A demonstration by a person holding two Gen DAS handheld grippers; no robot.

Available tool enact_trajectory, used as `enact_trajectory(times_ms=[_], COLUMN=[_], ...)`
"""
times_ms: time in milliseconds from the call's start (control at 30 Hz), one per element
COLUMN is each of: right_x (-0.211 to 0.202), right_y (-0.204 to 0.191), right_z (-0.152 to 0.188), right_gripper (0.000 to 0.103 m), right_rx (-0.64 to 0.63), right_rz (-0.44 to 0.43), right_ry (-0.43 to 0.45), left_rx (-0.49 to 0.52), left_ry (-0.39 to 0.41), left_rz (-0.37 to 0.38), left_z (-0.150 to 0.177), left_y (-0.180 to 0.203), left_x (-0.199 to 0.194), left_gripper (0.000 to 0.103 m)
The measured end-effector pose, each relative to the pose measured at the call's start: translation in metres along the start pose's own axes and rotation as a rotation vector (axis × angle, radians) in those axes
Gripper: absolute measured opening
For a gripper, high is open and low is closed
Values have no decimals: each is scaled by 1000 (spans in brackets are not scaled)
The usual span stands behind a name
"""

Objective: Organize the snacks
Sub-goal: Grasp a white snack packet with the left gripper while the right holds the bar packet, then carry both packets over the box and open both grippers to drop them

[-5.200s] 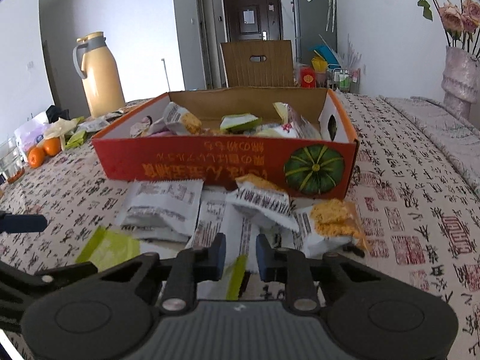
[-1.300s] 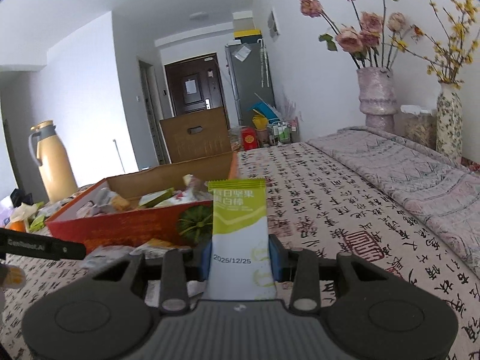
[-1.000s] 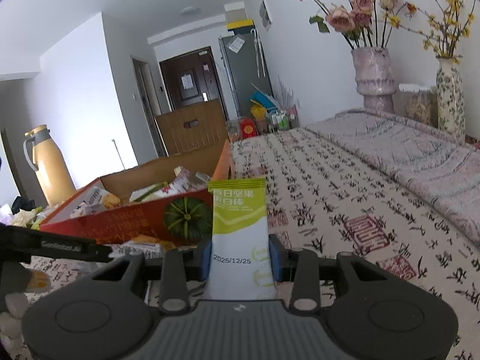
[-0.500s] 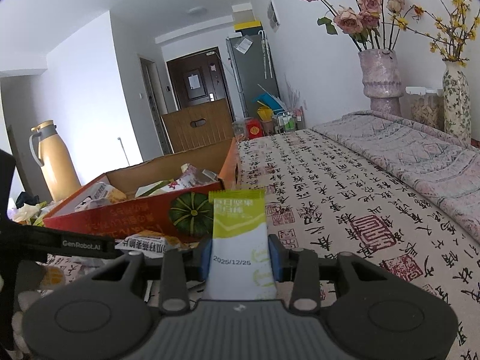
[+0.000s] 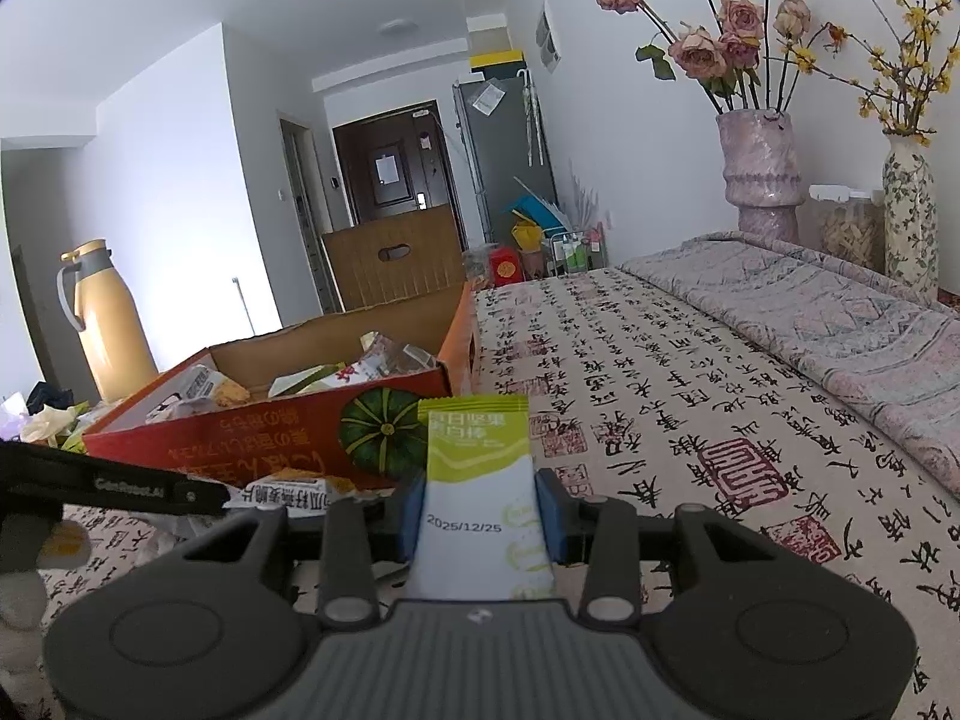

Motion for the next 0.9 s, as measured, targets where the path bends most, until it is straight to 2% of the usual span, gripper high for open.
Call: enact_trajectory(times_ms=[100,167,267,633,900], right_x=[0,-2,-3,-5,-14], right_y=[0,0,0,0,-1], right_z=[0,0,0,0,-3], right_gripper=[38,38,38,38,38], right_rx=[-2,-1,-1,-2,-12], right_rz=[1,1,0,6,12], right_ry=[4,7,10,23,60], left_rx=[4,4,14,12,-7], left_ry=[25,44,76,138,180], left_rz=[8,20,32,57,56], left_z=[-1,-4,-8,-18,-27], left_y=[2,2,4,4,-4], left_x=[-11,-17,-28,-50,-68], left_gripper=[39,24,18,5,5])
Point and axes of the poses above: each gripper's, at about its wrist camera, not at the fingertips, and x roughly the way its jaws point, y to its right, z to its underside, the point moved 9 cm from there along x, roughly the way its jaws point, and after that the axes turned 12 degrees about x, right-handed, at the moved point
